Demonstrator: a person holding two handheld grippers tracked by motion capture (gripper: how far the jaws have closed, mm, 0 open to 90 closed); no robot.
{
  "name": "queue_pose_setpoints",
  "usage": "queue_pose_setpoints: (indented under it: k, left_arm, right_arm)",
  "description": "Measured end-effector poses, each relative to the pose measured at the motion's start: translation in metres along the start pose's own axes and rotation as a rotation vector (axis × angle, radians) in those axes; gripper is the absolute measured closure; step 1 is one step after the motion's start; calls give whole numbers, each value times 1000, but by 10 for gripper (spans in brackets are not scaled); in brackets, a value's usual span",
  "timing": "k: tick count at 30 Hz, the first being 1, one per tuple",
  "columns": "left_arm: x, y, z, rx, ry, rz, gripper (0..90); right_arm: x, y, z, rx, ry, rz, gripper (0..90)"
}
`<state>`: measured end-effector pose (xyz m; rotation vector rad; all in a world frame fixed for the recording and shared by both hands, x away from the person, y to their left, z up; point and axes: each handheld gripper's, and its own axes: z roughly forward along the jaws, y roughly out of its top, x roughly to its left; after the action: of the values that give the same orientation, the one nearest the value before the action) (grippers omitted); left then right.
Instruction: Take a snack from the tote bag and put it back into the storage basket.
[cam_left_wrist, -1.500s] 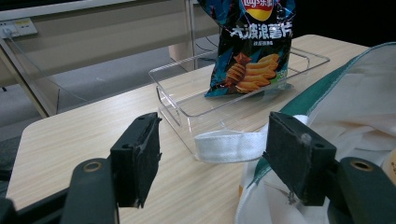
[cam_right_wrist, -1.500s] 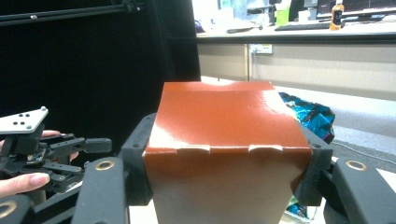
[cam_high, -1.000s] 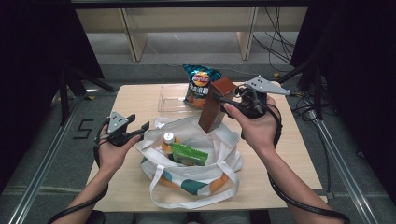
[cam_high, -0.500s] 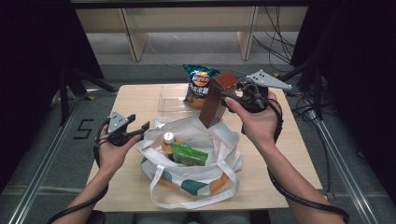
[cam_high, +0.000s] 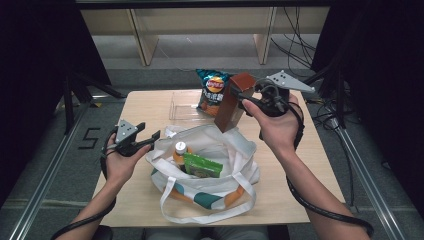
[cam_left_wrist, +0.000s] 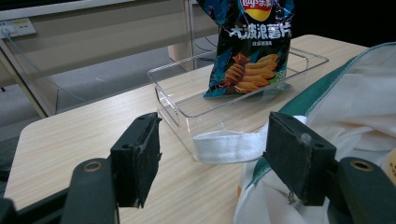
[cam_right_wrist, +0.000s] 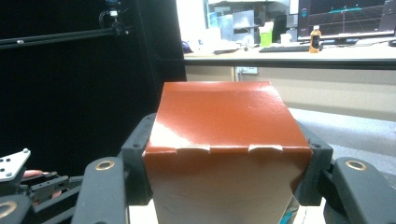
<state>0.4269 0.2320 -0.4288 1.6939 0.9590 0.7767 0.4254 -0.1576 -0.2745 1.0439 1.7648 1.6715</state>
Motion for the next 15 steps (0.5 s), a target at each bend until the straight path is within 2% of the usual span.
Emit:
queue_pose_setpoints:
  k: [1,3,6,13,14,15]
  left_arm:
    - [0,0,0,0,1,1,346]
    - [0,1,-1,-2,3,-2,346]
    - [1,0,-1,-2,4,-1,346]
    - [1,0,-1,-3,4,-2,346]
    - [1,0,-1,-4,4,-2,346]
    - [1,0,-1,-4,4,-1,346]
  right_arm:
    - [-1,0,1,-4,3,-16,394]
    - [-1,1,1,-2,2,-8,394]
    - [-3,3,3,-11,-7,-22,394]
    - [-5,5,7,-16,-13,-17,394]
    - [-4,5,6,-9,-17,2,394]
    - [-5,4,7,-13,-14,-3,394]
